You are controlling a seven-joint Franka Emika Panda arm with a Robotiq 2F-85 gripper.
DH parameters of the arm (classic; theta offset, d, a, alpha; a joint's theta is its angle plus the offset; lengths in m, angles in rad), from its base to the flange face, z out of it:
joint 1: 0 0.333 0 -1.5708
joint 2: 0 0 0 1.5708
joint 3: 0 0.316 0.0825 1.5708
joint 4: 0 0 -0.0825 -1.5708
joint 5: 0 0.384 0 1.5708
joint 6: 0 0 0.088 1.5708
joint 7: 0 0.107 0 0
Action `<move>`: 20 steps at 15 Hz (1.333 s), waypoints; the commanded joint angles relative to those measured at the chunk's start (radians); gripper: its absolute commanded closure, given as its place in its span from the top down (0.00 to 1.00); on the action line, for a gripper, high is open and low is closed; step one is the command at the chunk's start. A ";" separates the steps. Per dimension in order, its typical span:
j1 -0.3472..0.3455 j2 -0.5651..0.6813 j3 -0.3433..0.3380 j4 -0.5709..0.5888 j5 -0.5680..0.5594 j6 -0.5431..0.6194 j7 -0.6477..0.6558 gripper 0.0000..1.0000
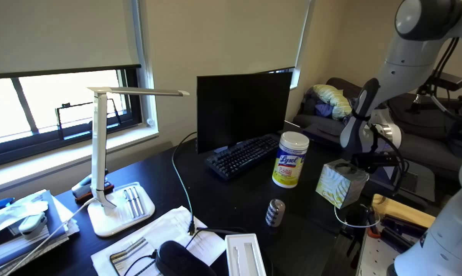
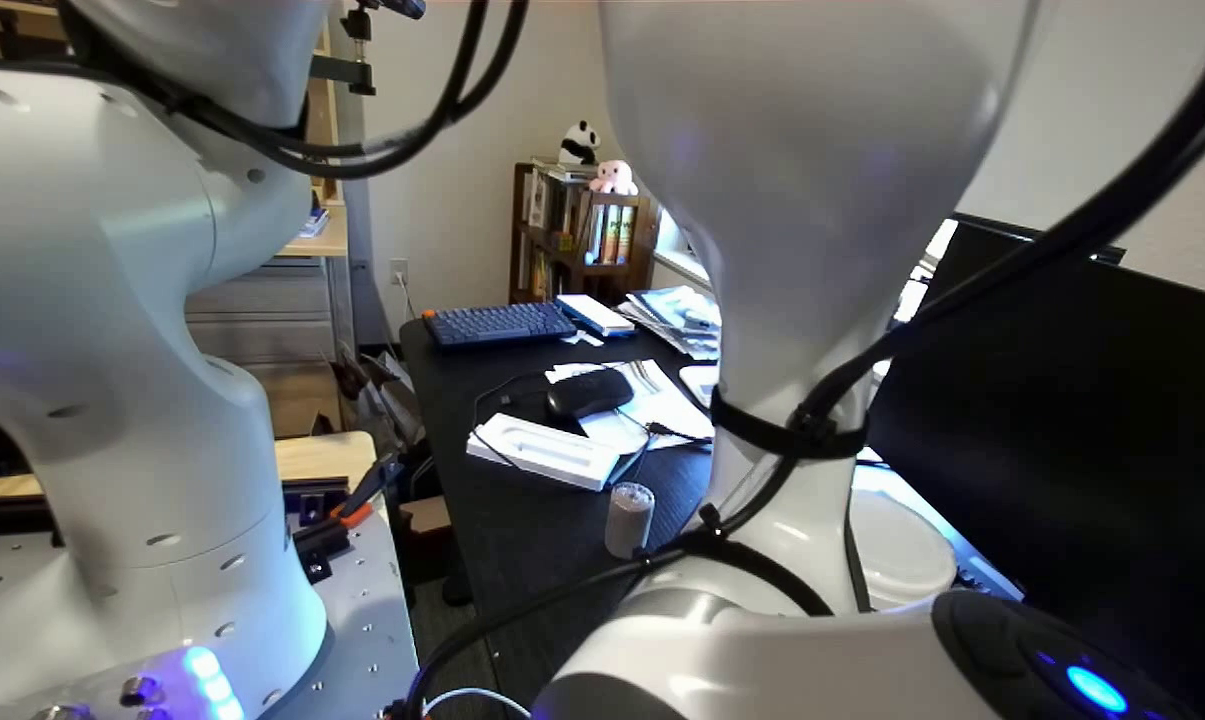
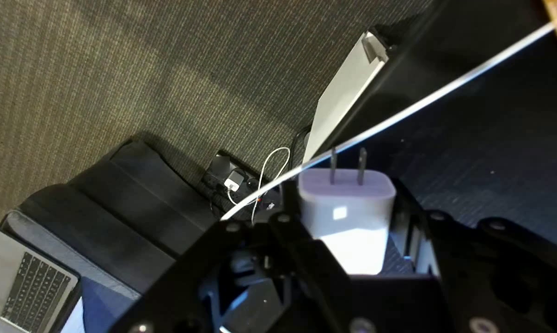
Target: Move the white charger head to the left
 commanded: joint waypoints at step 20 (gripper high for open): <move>-0.497 -0.148 0.413 -0.218 -0.095 0.209 -0.158 0.23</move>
